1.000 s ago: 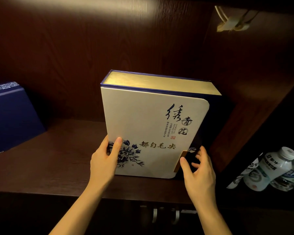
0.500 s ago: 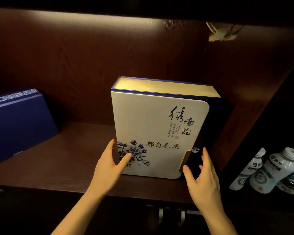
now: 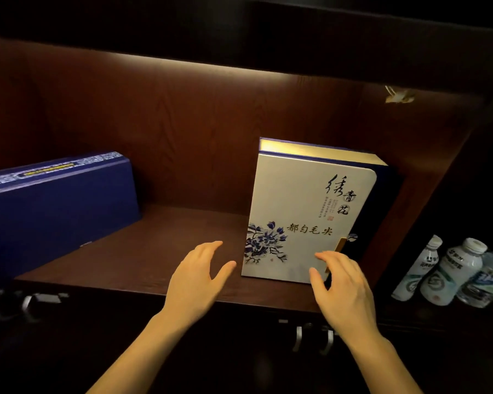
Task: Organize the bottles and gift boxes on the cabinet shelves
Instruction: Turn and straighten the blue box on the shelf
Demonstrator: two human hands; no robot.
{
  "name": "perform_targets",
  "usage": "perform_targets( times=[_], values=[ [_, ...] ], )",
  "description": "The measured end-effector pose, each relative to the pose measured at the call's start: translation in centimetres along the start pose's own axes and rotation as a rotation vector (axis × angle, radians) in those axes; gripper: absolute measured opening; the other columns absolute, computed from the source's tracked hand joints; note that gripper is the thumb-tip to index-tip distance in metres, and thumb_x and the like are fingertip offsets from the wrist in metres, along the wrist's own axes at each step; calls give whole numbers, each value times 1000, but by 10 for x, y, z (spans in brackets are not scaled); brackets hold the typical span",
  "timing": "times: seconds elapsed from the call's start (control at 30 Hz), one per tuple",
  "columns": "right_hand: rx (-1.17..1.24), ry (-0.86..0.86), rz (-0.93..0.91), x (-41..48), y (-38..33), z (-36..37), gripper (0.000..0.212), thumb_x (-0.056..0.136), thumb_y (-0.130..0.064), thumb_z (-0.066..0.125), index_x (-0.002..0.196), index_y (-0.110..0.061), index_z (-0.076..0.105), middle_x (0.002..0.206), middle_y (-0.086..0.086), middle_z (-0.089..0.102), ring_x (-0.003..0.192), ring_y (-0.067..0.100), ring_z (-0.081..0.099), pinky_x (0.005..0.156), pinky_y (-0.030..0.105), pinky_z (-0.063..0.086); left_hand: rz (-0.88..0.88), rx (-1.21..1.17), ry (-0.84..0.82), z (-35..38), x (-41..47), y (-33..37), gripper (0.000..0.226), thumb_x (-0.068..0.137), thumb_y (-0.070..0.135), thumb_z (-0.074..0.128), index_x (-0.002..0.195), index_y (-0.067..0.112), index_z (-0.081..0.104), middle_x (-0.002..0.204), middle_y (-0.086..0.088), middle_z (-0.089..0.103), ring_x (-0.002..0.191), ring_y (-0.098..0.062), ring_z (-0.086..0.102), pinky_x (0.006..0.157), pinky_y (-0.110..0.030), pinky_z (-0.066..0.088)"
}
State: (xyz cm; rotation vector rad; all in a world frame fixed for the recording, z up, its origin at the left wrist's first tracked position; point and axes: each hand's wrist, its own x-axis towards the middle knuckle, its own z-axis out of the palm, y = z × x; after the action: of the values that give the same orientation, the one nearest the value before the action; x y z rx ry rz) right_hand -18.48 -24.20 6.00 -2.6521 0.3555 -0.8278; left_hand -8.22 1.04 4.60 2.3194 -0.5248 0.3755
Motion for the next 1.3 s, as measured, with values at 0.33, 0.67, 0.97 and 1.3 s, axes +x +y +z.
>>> perform_targets(
  times=[0.33, 0.67, 0.97, 1.3],
  values=[
    [131, 9, -259, -20, -120, 17, 11, 90, -25, 69, 100, -20, 70, 97, -7, 68, 91, 16, 65, 78, 34, 54, -89, 118, 138, -94, -50, -56, 50, 92, 60, 48, 134, 32, 54, 117, 22, 59, 107, -1, 55, 85, -24, 44],
    [273, -66, -478, -35, -239, 47, 7, 91, -28, 65, 85, -27, 62, 80, -13, 60, 72, 6, 55, 65, 19, 46, -225, 188, 342, -184, -105, -105, 20, 92, 45, 59, 107, 33, 63, 94, 22, 60, 86, 3, 59, 73, -21, 51],
    [532, -195, -566, -20, -316, 65, 6, 94, -29, 63, 89, -31, 64, 83, -17, 64, 78, 2, 60, 66, 12, 47, -298, 181, 497, -236, -114, -128, 6, 95, 31, 59, 92, 30, 64, 81, 20, 62, 74, 3, 61, 65, -15, 47],
    [699, -190, -516, 30, -349, 105, 4, 94, -27, 65, 92, -24, 67, 88, -12, 68, 81, 3, 63, 64, 10, 49, -378, 144, 581, -247, -70, -160, 5, 97, 23, 58, 94, 25, 62, 83, 14, 61, 75, 0, 57, 61, -12, 39]
  ],
)
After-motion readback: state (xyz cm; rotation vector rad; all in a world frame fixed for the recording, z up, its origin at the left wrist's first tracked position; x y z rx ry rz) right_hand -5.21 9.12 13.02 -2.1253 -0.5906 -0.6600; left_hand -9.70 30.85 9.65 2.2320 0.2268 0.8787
